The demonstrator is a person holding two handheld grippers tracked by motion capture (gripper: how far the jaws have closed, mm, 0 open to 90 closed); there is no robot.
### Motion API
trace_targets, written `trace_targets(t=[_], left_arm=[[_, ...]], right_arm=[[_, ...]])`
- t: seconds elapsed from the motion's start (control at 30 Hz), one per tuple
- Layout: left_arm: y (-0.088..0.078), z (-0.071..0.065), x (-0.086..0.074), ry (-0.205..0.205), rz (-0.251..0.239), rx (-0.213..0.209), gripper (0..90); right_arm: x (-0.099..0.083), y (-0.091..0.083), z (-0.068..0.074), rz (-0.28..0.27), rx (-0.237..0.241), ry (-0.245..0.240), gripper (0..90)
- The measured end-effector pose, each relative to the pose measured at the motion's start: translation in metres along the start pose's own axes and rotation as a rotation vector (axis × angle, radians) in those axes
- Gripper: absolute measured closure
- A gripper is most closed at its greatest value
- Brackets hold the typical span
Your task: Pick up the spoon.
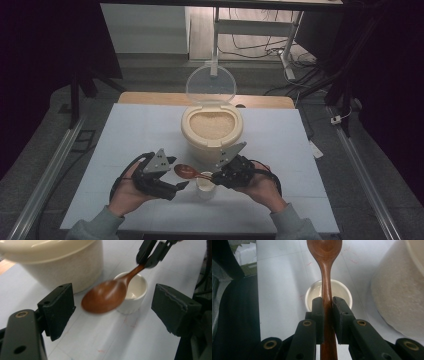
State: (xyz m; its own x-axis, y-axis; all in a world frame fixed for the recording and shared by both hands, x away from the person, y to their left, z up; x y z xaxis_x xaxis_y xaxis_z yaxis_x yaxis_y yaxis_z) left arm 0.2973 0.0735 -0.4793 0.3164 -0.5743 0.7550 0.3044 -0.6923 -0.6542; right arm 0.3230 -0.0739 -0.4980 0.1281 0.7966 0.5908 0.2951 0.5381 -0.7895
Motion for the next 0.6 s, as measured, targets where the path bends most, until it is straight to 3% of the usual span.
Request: trace_targets(t=[0.6], left_arm=[[0.033, -0.011, 0.006, 0.087, 0.184, -0.13, 33.3]], right_arm=[[0.005, 0.005, 0.011, 0.002, 0.014, -0.067, 79.9]])
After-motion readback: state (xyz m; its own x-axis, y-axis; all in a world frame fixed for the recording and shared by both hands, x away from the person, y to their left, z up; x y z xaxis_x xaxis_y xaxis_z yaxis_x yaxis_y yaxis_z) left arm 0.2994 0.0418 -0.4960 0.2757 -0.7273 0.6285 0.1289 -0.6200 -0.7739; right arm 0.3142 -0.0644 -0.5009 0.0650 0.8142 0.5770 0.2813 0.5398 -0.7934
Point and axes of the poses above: each handheld gripper's, and its own axes: y roughly forward along the jaws, x roughly out of its top, z roughly to its left, the point moved 9 cm from there along y, roughly forward along the jaws, and after that the axes turned 10 degrees about -x, right-handed, at the moved point
